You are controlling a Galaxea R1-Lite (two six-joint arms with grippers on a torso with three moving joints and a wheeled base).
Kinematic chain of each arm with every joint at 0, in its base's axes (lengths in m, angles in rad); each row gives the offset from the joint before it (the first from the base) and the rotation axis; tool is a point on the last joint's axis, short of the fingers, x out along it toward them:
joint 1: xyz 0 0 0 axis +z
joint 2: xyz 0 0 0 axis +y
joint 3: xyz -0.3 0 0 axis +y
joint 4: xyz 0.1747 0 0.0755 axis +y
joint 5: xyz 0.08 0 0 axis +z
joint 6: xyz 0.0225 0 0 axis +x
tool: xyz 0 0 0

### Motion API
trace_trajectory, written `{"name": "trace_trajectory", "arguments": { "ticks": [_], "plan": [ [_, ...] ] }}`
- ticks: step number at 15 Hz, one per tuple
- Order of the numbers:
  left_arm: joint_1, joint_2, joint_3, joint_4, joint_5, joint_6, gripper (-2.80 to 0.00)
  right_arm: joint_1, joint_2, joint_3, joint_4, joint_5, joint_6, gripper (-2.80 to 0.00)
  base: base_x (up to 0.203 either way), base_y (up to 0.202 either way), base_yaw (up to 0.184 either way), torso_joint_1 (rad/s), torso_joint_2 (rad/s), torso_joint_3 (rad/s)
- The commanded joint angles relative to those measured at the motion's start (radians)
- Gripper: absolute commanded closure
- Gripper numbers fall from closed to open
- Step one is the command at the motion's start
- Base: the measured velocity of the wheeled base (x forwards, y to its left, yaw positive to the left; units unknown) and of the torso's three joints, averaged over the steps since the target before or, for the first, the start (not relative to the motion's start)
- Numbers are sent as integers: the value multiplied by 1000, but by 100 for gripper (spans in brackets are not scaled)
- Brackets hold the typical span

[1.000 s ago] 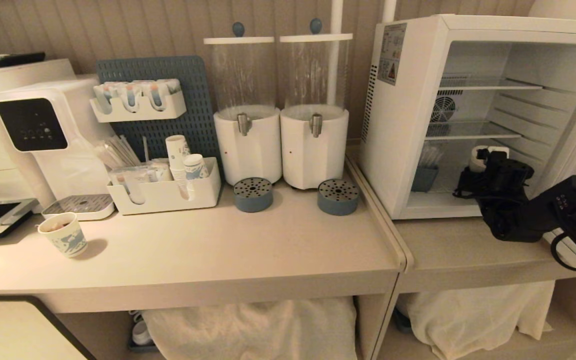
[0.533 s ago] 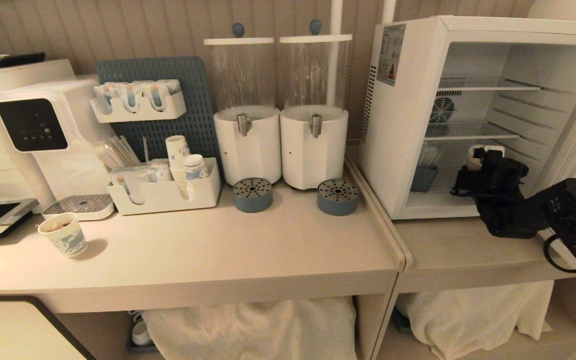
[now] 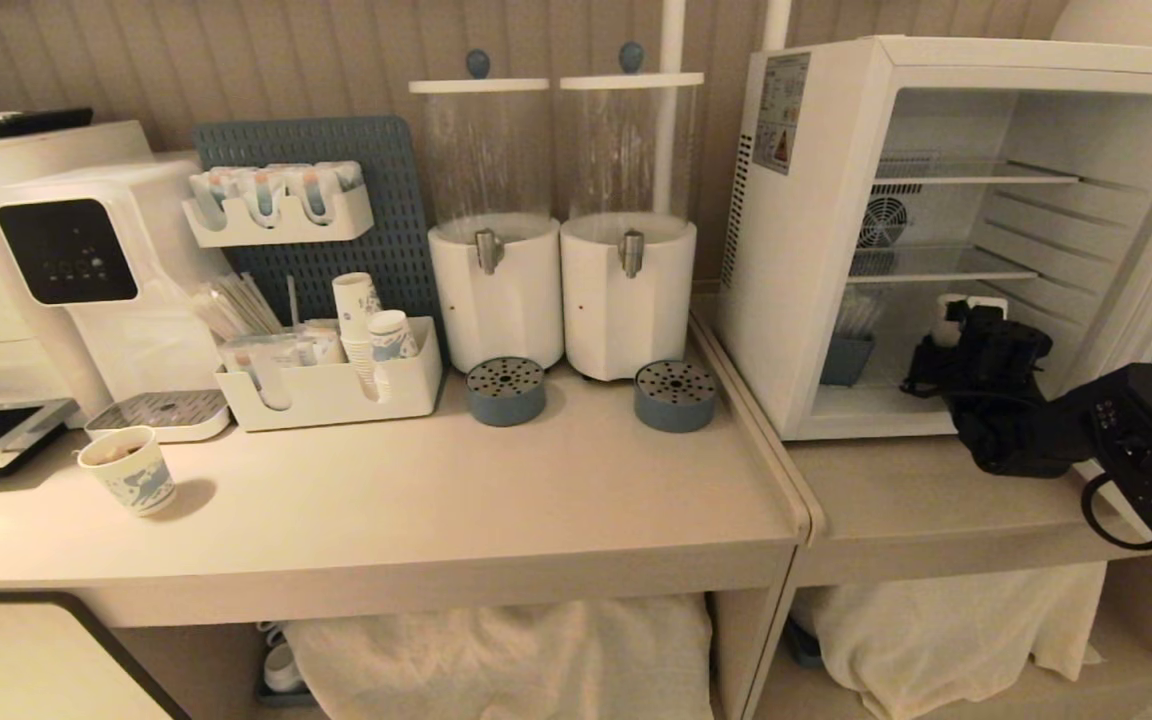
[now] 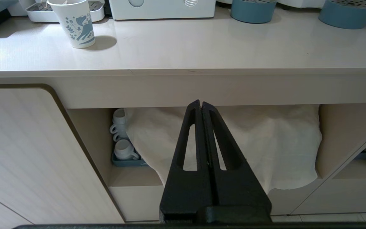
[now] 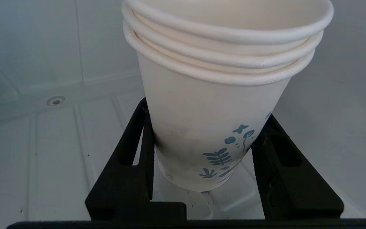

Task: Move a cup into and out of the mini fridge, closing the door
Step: Put the paper cup in the freezer

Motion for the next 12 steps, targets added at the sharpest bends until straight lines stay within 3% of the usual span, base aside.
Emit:
{"name": "trace_trajectory", "arguments": {
  "ticks": [1, 9, 12],
  "plan": [
    [0, 0, 0, 0, 0, -1, 0, -1, 35, -29, 22, -2, -1, 0, 0, 0, 0, 0, 0, 0],
    [0, 0, 0, 0, 0, -1, 0, -3, 101, -218, 174, -7, 9, 0, 0, 0, 0, 0, 0, 0],
    [0, 0, 0, -1, 0, -1, 0, -4, 120, -229, 192, -2, 4, 0, 0, 0, 0, 0, 0, 0]
  ]
}}
